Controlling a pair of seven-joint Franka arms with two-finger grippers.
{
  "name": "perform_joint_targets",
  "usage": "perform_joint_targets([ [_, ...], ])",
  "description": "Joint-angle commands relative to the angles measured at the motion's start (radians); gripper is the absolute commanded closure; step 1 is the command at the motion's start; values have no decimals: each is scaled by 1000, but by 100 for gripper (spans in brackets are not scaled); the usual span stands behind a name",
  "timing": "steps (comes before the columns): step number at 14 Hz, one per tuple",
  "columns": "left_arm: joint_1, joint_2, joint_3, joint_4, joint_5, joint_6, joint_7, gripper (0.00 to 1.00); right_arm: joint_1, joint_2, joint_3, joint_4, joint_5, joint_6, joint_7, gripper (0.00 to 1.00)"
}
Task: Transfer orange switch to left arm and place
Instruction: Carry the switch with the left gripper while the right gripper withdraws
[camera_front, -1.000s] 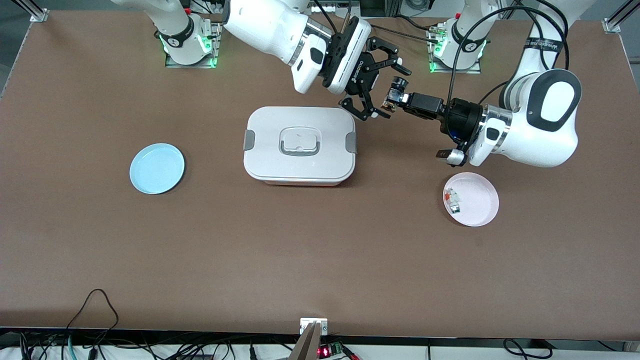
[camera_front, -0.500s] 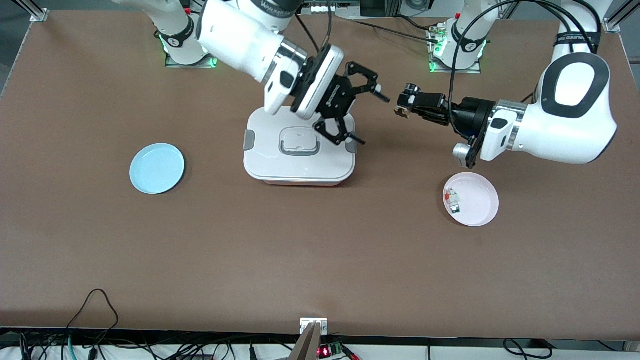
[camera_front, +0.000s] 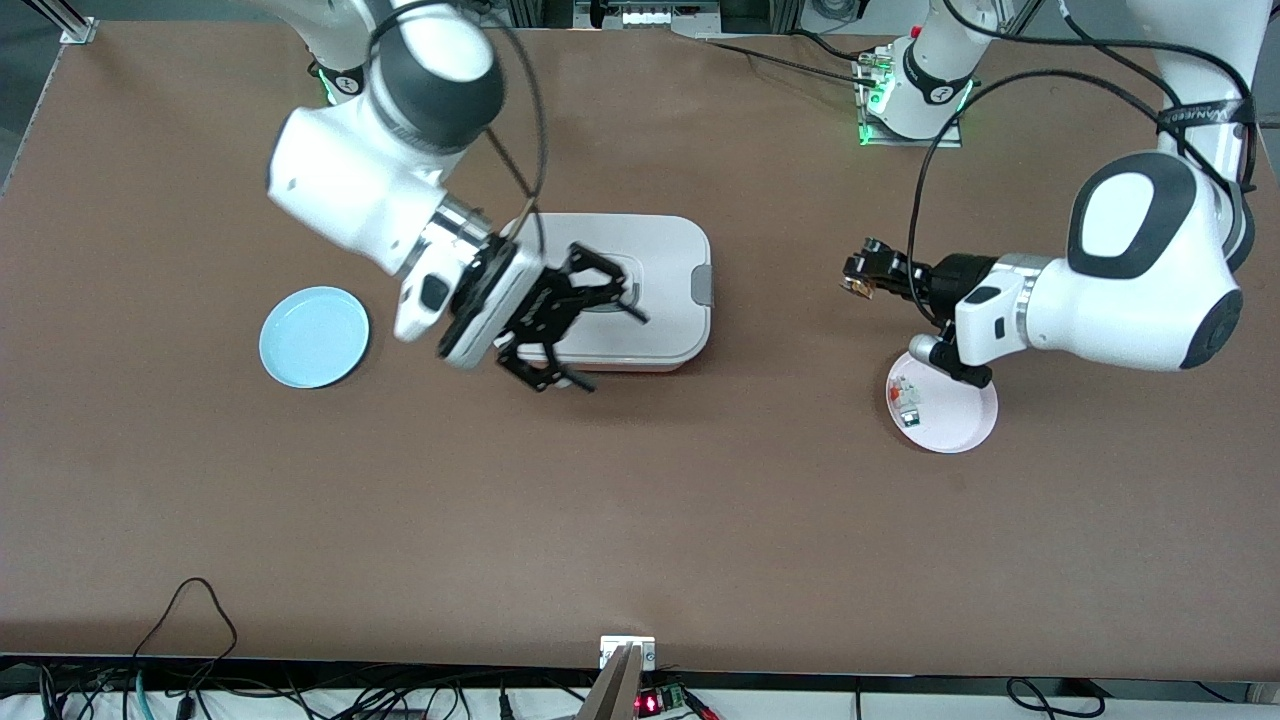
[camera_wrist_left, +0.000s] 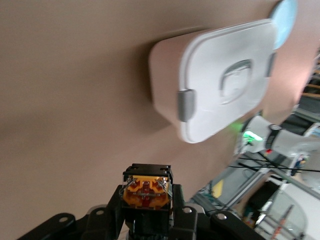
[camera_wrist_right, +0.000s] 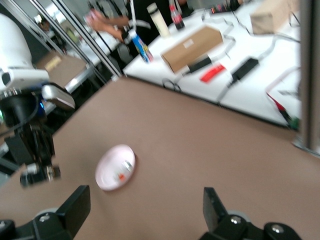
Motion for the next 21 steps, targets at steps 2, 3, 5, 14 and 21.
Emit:
perform_joint_targets([
  [2,-2,92,-2,87,278,-3,129,80,-45,-57,-118,-57,-202,-246,62,0],
  [3,-1,106,-2,89,356,5,164,80,-45,-59,-149,-53,-287,-304,109,0],
  [5,-4,112,-2,89,473,55,239,80,-45,-68,-173,-44,-463,-404,210,0],
  [14,64,227,-2,-49,730,517,937,81,-155,-221,-233,-25,-875,-829,595,0],
  [21,65,225,-2,-189,773,658,946,78,-418,-378,-74,-39,-938,-994,737,0],
])
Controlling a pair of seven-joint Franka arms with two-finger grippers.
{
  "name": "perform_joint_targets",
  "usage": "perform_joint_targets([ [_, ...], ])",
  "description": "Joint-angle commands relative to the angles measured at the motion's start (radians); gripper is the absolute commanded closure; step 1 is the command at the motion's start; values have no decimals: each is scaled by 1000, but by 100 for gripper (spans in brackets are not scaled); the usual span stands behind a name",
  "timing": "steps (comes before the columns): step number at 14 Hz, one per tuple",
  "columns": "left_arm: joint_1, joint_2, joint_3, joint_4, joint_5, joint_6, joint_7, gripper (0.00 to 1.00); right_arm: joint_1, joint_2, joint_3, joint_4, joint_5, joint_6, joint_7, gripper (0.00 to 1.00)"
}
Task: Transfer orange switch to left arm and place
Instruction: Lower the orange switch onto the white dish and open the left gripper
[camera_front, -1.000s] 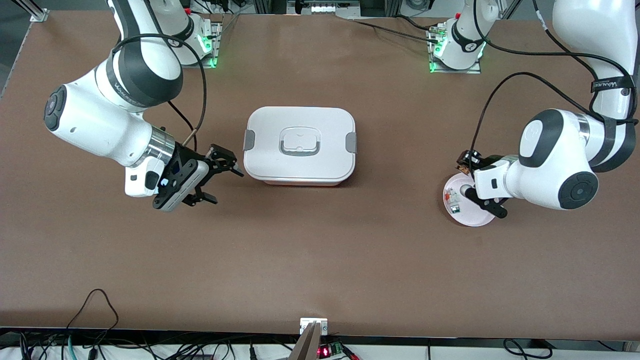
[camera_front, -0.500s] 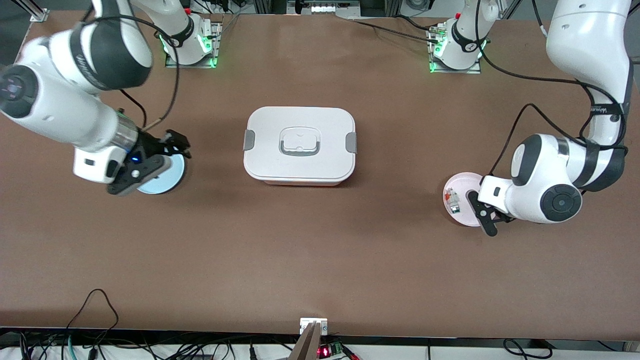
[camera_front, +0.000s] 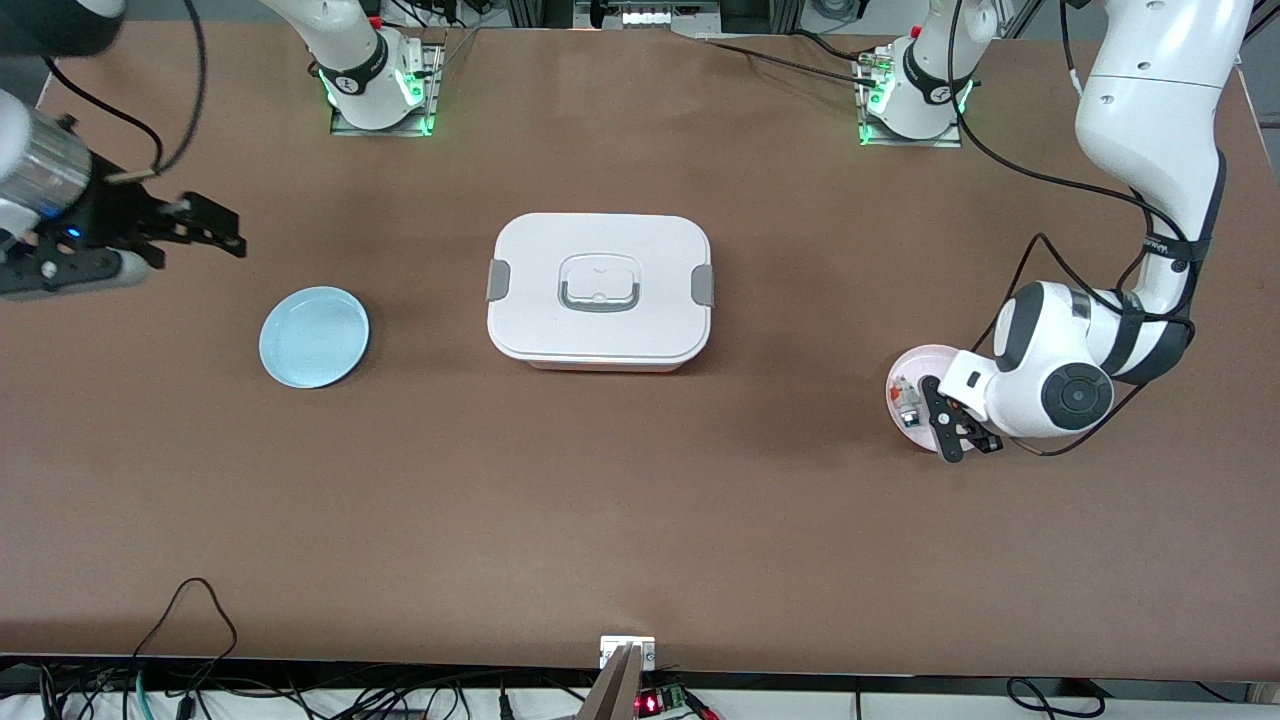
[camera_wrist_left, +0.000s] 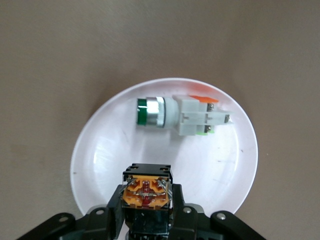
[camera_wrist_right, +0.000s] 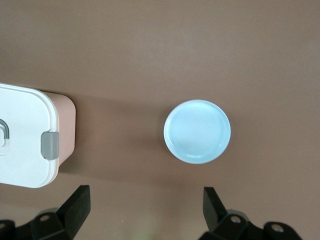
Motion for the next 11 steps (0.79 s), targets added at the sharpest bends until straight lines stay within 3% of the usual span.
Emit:
perform_joint_targets([
  [1,8,-22,-8,-60,28,49,17,66,-62,-61,48,-32,-16,-27,85,0],
  [2,13,-23,-8,-68,28,61,17,43,-62,-75,49,-35,-32,-21,160,0],
  [3,17,-29,-8,-73,26,59,18,0,-61,-92,52,-40,-53,-21,185,0],
  [7,27,-58,-10,-64,19,23,11,0,-62,-190,71,-176,-73,134,184,0],
  [9,27,-95,-11,-45,10,-25,5,0,-96,-183,118,-169,-73,125,187,0],
  [11,19,-114,-11,57,-65,-171,-26,0,-102,-177,137,-151,-72,119,186,0],
])
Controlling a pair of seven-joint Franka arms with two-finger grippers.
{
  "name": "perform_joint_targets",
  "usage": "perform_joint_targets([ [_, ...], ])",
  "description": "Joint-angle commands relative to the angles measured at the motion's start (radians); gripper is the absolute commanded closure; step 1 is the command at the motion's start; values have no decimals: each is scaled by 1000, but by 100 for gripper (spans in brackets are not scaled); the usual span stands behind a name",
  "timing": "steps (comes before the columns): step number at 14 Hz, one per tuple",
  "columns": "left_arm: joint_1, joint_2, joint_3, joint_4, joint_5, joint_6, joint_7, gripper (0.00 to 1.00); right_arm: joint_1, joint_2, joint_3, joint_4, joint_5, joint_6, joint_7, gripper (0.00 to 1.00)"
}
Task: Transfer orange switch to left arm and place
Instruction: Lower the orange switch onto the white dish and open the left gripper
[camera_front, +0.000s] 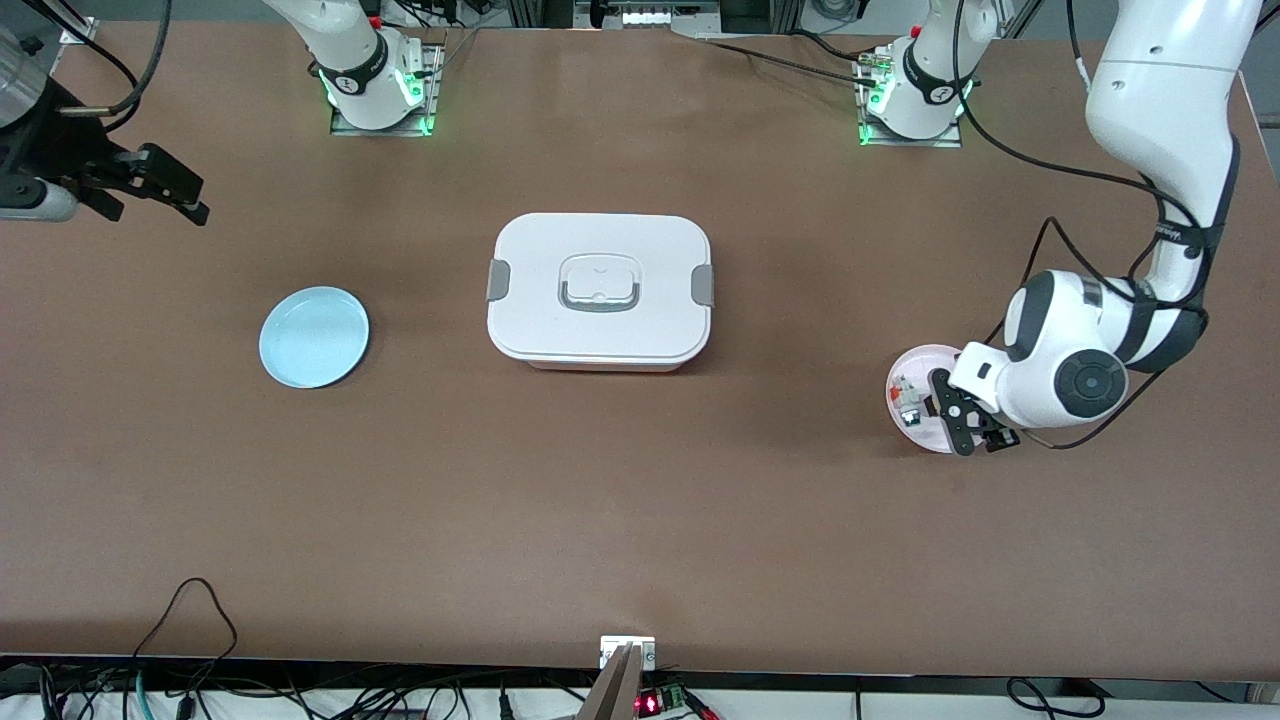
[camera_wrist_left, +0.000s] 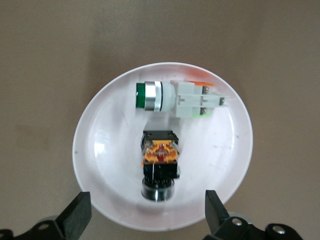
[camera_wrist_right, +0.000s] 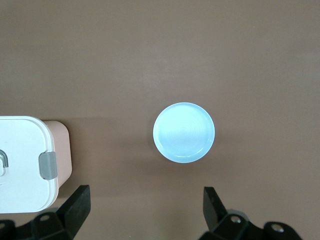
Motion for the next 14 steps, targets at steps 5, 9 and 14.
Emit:
perform_joint_targets([
  [5,-8,-47,-8,314,-118,-503,-352,0,-22,-1,39,12,-17,2,9,0],
  [9,-45,-53,-40,497,-164,-777,-687,0,-20,5,39,48,-12,-32,14,0],
  [14,-83,-235,-2,466,-204,-735,-919,0,-22,8,39,48,-13,-30,17,0],
])
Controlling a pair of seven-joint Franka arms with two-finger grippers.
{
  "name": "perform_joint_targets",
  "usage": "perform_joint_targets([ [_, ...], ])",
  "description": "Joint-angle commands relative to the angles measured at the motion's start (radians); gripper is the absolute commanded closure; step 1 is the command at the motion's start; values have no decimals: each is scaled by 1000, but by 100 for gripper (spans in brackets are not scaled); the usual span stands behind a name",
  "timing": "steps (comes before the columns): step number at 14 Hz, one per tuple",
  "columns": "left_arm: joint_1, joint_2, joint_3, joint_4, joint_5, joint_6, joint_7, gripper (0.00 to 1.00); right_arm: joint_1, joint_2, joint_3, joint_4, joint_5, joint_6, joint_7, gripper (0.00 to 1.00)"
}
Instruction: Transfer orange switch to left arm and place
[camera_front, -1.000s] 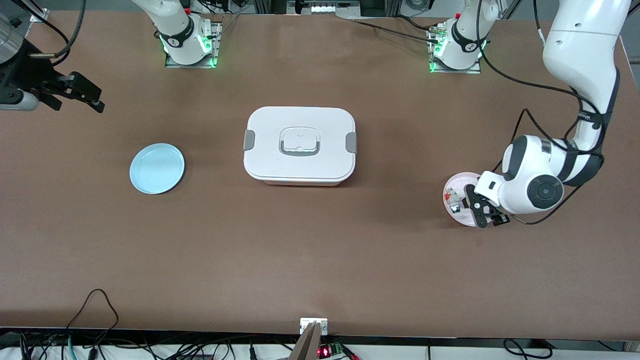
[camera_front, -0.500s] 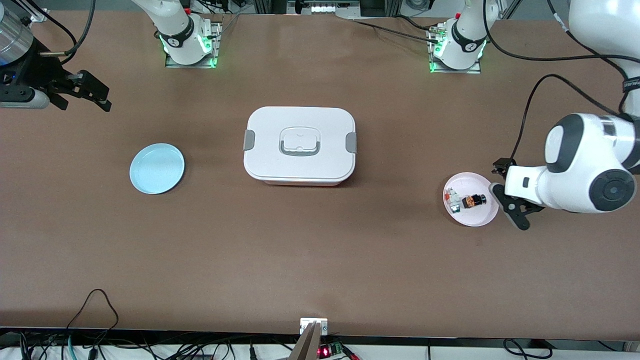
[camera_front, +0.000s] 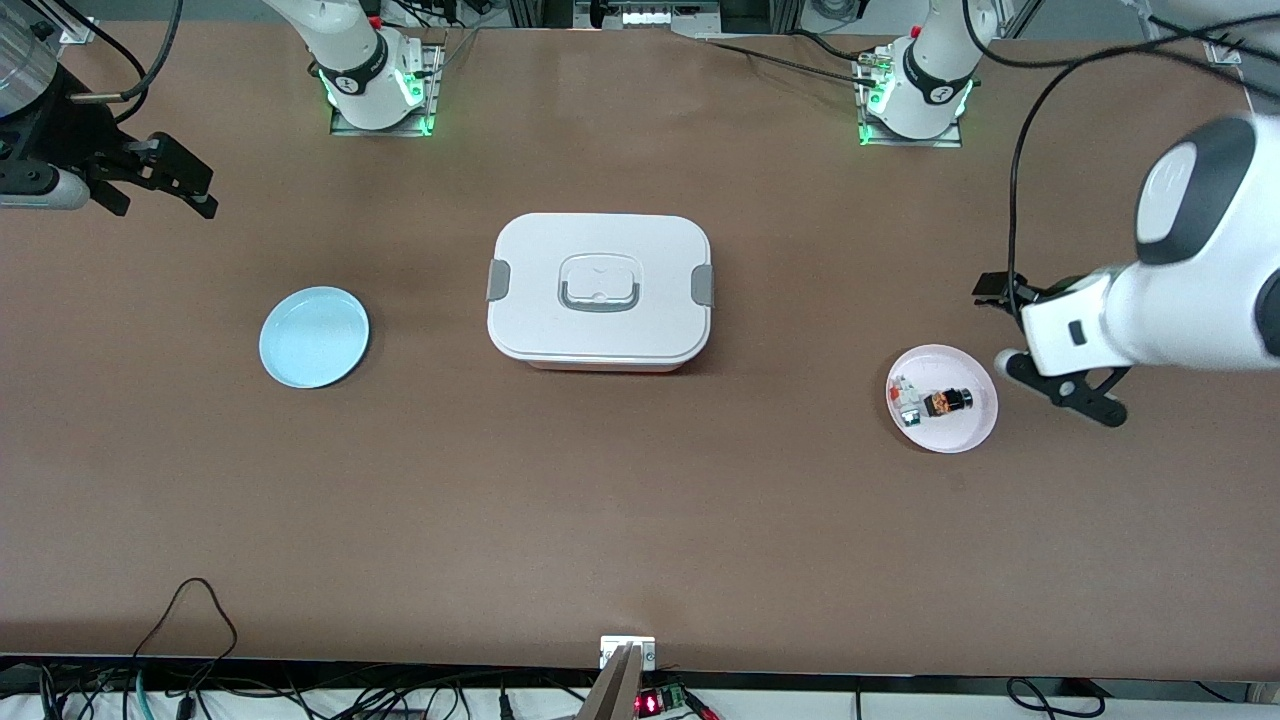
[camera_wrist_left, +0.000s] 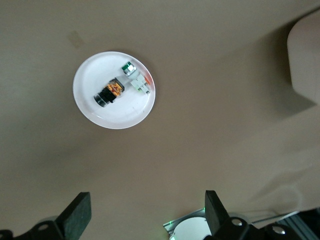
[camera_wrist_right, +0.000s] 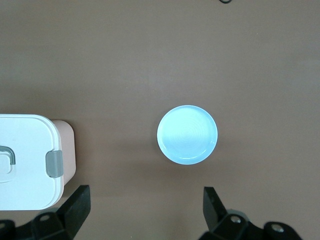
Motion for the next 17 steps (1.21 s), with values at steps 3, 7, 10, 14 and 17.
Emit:
perform_joint_targets([
  [3,-56,-285,133,-332,-115,229,-169,0,-12,8,14,22,-14,-19,17,0],
  [7,-34,-423,138,-487,-87,312,-202,0,-12,8,14,22,-14,-19,19,0],
  [10,-32,-468,138,-549,-67,317,-260,0,-12,9,15,22,-14,-19,19,0],
  [14,-27,-472,155,-584,-35,413,-271,0,-12,8,15,22,-14,-17,19,0],
  [17,-43,-477,146,-597,-41,481,-249,0,-12,8,15,22,-13,-17,19,0],
])
